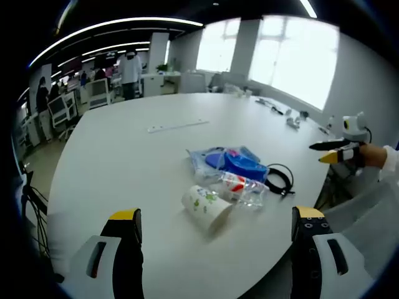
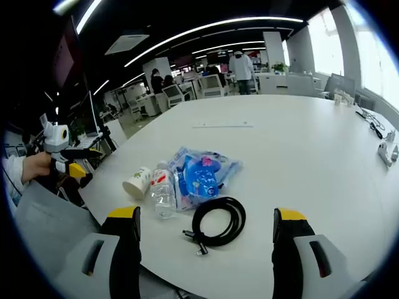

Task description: Arrange the tabletop items into an orderly group along one side of the table until the central work area is clear of visible clutter.

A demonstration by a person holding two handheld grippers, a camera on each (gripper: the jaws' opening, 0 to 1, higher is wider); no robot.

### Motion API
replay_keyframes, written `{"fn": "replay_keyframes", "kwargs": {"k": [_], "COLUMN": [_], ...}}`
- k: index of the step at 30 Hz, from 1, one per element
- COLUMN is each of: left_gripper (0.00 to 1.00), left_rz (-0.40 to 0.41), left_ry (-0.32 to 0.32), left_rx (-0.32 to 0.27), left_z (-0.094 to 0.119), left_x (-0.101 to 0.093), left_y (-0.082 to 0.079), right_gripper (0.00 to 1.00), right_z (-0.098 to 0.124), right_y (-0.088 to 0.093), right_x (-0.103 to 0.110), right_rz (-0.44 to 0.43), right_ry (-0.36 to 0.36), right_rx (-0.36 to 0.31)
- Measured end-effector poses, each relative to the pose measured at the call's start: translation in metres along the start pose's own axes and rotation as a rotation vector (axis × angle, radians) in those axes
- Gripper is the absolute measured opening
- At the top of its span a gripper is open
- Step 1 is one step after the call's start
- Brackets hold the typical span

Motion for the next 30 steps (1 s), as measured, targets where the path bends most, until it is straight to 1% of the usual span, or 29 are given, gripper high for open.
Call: {"fn": "replay_keyframes", "kwargs": {"k": [2,6,10,17,25,30], "left_gripper": [0.97,0.97,0.95,0.96,0.96,0.95], "left_rz": [0.007,0.015,0.015,0.027,0.038,0.043], "left_ry": [0.0,-0.008,-0.01,-0.015,-0.008,-0.005], "left_rx": [0.004,0.003,0.011,0.008,0.018,0.023], "left_z": [0.001,0.001,0.002,0.002,0.001,0.0], "left_x": [-0.001,0.001,0.002,0.005,-0.003,0.0], "left_y": [0.001,0.003,0.003,0.004,0.007,0.011], "right_gripper": [0.86,0.86,0.86,0.86,0.85,0.84], "right_z": [0.0,-0.003,-0.004,-0.005,-0.004,-0.003], "right_y": [0.0,-0.001,-0.003,-0.006,-0.004,-0.003], "right_x": [0.004,0.0,0.008,0.01,0.012,0.011], "right_rz": [0.002,-0.003,0.006,0.002,-0.001,-0.005], "right_ry": [0.0,-0.005,-0.009,-0.01,-0.012,-0.012], "right_rx": [0.001,-0.001,0.002,-0.003,0.003,0.011]}}
Point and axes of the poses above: the point that each gripper's makers call its tool centre point, and the gripper's own axes: z roughly backward along the fingers, x roughly to its left, y roughly out of its underside, the point moved 5 cm from there along z, roughly backward along the fingers, and after that the axes turned 7 degrees about -x, right-handed, at the moved point
